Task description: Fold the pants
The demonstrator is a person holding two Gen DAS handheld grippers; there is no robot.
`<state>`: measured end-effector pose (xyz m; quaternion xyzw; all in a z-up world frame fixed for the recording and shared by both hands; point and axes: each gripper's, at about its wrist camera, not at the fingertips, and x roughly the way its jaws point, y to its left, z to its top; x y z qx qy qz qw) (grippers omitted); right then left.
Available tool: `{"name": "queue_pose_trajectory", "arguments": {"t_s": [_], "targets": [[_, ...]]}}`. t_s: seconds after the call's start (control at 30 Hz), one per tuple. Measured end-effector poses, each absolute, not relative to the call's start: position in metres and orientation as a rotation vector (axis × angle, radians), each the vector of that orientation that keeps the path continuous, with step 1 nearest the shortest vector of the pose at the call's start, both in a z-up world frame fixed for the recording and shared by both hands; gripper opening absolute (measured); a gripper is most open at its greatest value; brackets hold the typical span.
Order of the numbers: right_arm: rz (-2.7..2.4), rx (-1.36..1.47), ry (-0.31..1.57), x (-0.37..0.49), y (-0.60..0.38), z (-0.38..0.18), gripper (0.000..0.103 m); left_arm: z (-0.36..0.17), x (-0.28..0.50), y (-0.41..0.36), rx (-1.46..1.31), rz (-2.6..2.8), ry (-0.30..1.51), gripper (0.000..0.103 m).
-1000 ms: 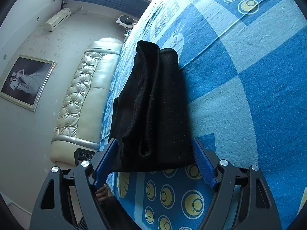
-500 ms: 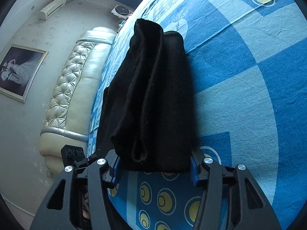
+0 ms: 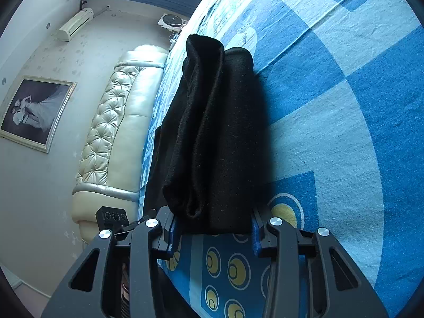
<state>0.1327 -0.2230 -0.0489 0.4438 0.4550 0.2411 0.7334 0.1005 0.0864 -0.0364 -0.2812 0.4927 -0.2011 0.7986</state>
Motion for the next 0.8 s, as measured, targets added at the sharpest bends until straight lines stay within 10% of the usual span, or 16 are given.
{"name": "queue_pose_trajectory", "arguments": {"t_s": [0.8], "targets": [[0.539, 0.993, 1.014, 0.115, -0.225, -0.049, 0.049, -0.029, 0.086, 0.084, -0.502, -0.421, 1.047, 0.048]]}}
